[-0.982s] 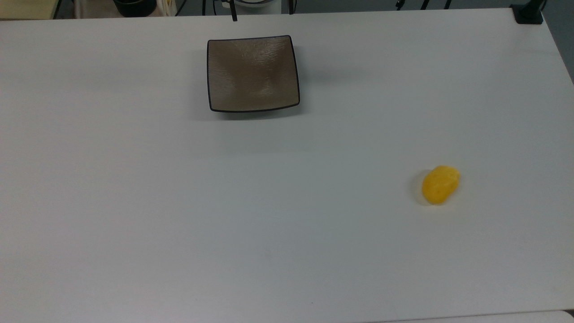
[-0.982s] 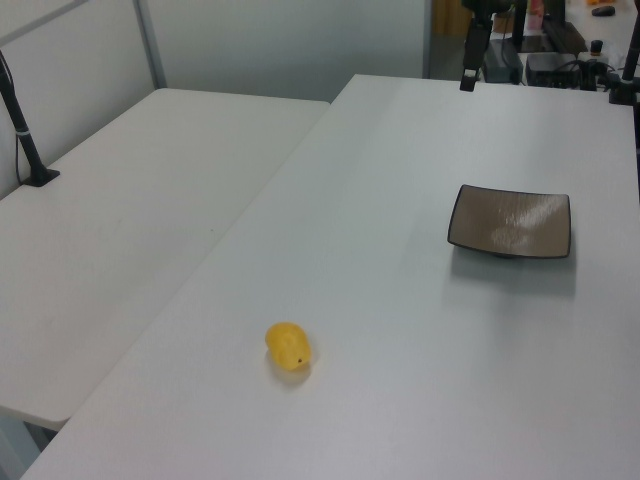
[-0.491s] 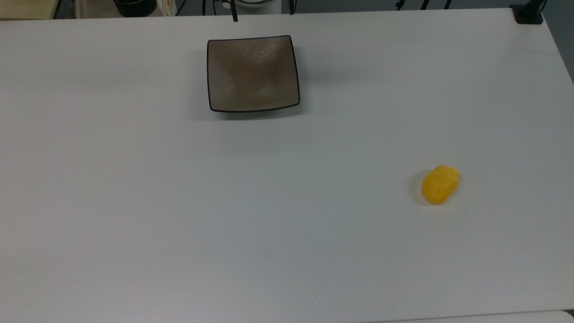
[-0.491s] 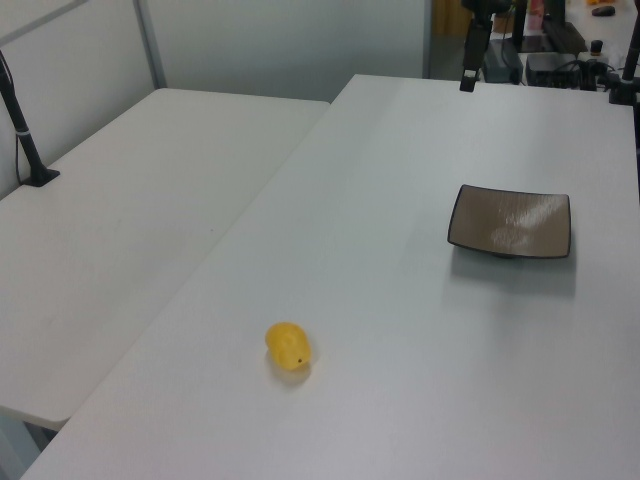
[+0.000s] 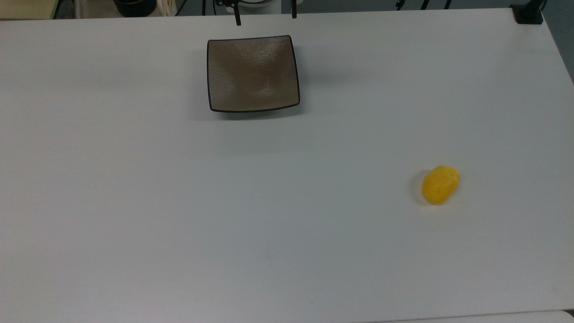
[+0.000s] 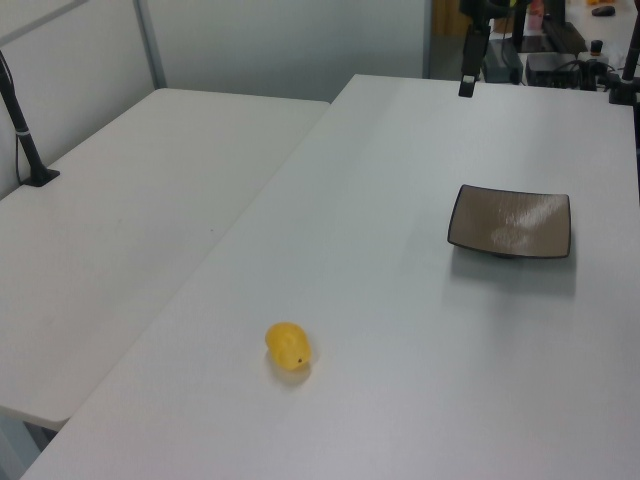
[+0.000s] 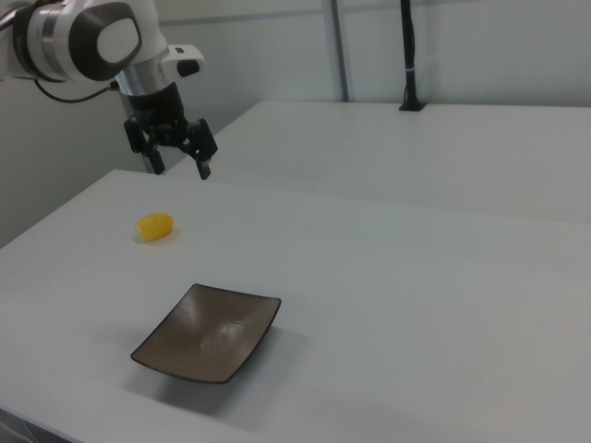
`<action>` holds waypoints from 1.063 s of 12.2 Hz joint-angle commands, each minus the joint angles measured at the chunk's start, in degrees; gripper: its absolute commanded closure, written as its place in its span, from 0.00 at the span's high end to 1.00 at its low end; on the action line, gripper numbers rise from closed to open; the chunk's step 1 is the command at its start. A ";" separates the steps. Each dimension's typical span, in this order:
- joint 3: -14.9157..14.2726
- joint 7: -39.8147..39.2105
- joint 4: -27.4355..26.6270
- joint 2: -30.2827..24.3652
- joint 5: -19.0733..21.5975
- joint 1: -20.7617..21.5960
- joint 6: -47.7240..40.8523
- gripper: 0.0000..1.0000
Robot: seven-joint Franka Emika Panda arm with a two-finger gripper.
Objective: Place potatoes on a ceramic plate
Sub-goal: 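Move the open gripper from its start pose toward the yellow potato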
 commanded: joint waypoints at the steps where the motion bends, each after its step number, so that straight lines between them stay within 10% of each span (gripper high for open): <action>1: 0.23 0.26 -1.36 0.45 1.03 1.11 0.85 1.00; 9: 2.07 22.98 0.39 3.08 1.21 3.74 -0.48 1.00; 13: 4.97 38.46 9.50 10.27 0.33 7.61 -0.38 1.00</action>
